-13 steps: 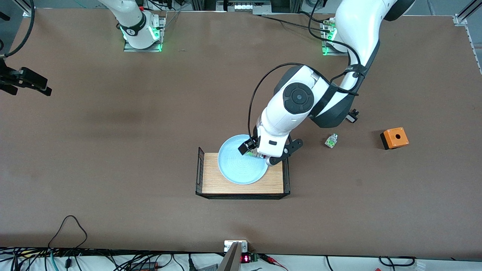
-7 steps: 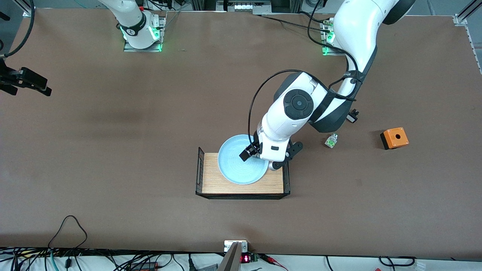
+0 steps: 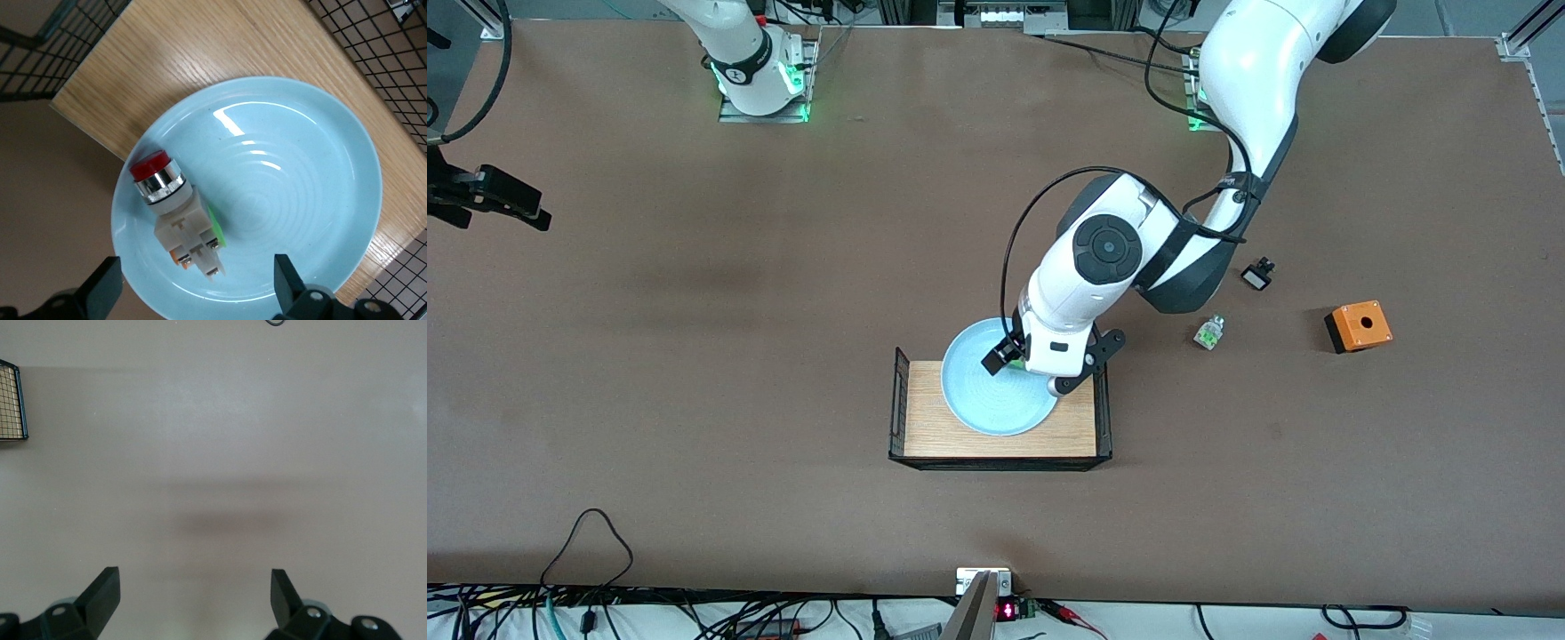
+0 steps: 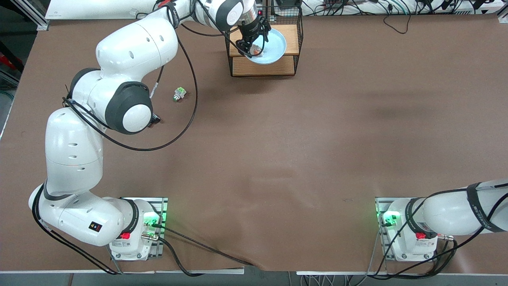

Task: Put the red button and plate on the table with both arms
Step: 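Lower the left gripper and close it on the red button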

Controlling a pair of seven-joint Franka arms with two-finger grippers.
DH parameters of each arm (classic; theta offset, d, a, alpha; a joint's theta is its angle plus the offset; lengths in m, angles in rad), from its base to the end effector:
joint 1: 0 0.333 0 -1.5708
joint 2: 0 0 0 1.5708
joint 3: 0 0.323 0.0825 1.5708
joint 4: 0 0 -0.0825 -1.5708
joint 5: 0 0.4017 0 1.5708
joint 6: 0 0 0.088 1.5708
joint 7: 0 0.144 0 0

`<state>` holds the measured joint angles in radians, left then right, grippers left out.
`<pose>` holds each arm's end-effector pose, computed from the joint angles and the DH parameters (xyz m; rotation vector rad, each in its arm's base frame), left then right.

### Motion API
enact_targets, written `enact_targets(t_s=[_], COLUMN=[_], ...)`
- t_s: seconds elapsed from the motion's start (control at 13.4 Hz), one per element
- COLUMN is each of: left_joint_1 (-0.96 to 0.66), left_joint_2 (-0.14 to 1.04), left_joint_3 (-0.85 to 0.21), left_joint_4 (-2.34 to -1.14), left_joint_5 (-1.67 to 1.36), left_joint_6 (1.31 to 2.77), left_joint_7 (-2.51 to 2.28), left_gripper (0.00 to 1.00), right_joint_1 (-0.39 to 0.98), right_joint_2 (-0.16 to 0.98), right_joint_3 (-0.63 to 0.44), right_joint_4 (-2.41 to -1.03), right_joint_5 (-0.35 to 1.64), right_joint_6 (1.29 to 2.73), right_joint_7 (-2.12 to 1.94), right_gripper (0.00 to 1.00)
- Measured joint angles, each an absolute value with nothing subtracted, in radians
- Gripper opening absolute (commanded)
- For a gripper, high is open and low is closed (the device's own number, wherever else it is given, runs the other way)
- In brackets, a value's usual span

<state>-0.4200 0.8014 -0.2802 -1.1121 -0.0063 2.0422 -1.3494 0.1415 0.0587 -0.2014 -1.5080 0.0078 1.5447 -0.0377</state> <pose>0.6523 -0.4658 0.3259 2.7006 1.0618 -0.1299 0.5864 -0.0308 0.5895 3.1383 -0.0343 -0.0329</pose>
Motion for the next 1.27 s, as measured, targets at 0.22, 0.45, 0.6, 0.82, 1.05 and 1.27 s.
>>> enact_targets(t_s=[0.22,0.45,0.6,0.82,1.05,1.27], left_joint_1=[-0.420,-0.420,-0.421,-0.421,-0.422,-0.431], left_joint_2=[0.808,0.808,0.808,0.808,0.810,0.820], left_joint_3=[-0.265,-0.250,-0.250,-0.250,-0.250,-0.250], left_joint_4=[-1.112,-1.110,-1.106,-1.088,-1.081,-1.081], left_joint_5=[-0.006,-0.006,-0.006,-0.006,-0.006,-0.006], left_joint_6=[2.043,2.043,2.043,2.043,2.044,2.070], left_joint_7=[-1.350,-1.350,-1.350,-1.350,-1.350,-1.356], left_gripper=[0.99,0.98,0.98,0.98,0.98,0.98], right_joint_1=[0.141,0.141,0.141,0.141,0.141,0.141], right_joint_2=[0.059,0.059,0.059,0.059,0.059,0.059], right_joint_3=[-0.202,-0.202,-0.202,-0.202,-0.202,-0.202], right_joint_4=[-1.508,-1.508,-1.508,-1.508,-1.508,-1.508], right_joint_5=[0.008,0.008,0.008,0.008,0.008,0.008], right_joint_6=[1.545,1.545,1.545,1.545,1.545,1.545], right_joint_7=[-0.038,-0.038,-0.038,-0.038,-0.038,-0.038], right_gripper=[1.00,1.00,1.00,1.00,1.00,1.00])
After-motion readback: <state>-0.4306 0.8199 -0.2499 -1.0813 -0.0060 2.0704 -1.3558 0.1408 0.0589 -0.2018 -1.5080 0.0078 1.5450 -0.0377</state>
